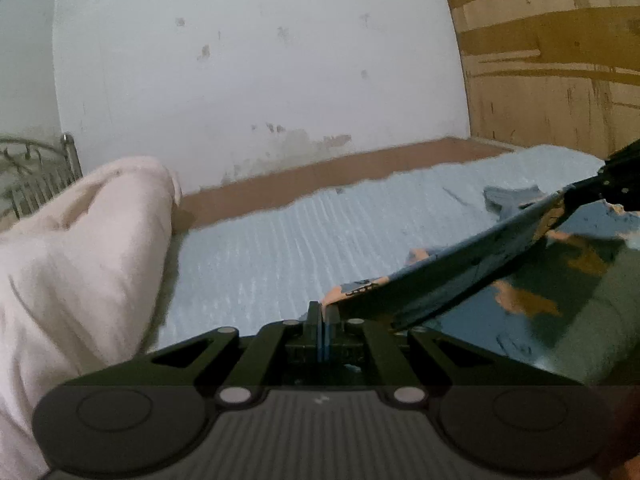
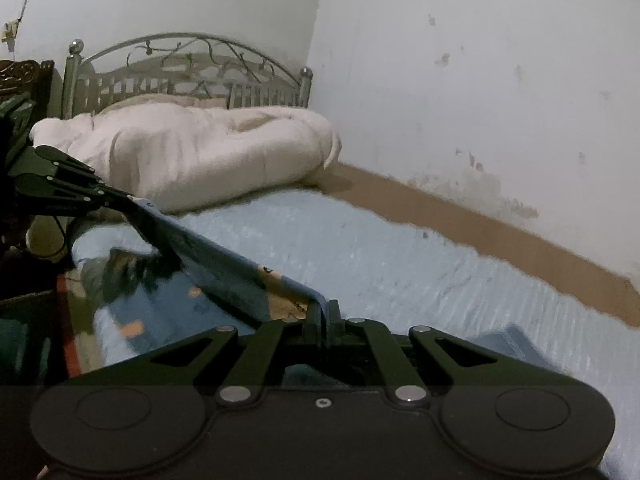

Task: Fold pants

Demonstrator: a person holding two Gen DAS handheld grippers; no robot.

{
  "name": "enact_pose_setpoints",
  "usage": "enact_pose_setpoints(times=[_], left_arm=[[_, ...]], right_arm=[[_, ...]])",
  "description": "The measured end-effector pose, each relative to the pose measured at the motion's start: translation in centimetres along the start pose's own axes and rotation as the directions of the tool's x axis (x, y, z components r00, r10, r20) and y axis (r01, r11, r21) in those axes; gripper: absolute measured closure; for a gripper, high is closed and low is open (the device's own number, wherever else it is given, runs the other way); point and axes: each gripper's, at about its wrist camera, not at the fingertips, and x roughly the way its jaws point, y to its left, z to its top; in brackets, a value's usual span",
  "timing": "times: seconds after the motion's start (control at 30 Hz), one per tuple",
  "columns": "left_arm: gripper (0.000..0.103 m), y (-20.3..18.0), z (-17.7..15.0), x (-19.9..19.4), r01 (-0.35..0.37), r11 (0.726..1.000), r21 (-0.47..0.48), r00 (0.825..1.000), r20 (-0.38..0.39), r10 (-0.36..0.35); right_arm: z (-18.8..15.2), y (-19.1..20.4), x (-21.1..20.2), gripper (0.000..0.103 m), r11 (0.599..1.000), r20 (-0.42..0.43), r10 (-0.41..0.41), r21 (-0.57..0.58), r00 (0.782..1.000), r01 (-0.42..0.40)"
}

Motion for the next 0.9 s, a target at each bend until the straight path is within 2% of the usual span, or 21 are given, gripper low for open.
enact_pose_setpoints(times=[0.2,0.33,0.8,0.9], left_arm=[[0.103,-0.8,-2.5,0.8,-0.011,1.000,0.009,0.999,-0.048,0.012],[0.103,-1.1,-3.3,0.3,-0.011,1.000,0.018,0.998,-0.061,0.012],[0.103,-2.3,-5.4,0.2,0.003,0.999,0.032,0.992,-0.123,0.001],[0.094,-2.2,-5.1,-0.2,0.007,1.000,-0.007,0.990,-0.139,-0.008]], right_arm=[[-3.5,1.1,0.1,0.103,0.998,-0.038,0.002,0.064,0.999,0.000],[-4.2,1.4,0.0,0.103,0.997,-0.045,0.003,0.080,0.999,0.000],[-6.5,2.1,0.3,0.103,1.000,-0.101,0.026,-0.010,0.995,-0.027],[-6.9,2.0,0.5,0.097,0.999,-0.110,0.031,0.015,0.993,-0.030]])
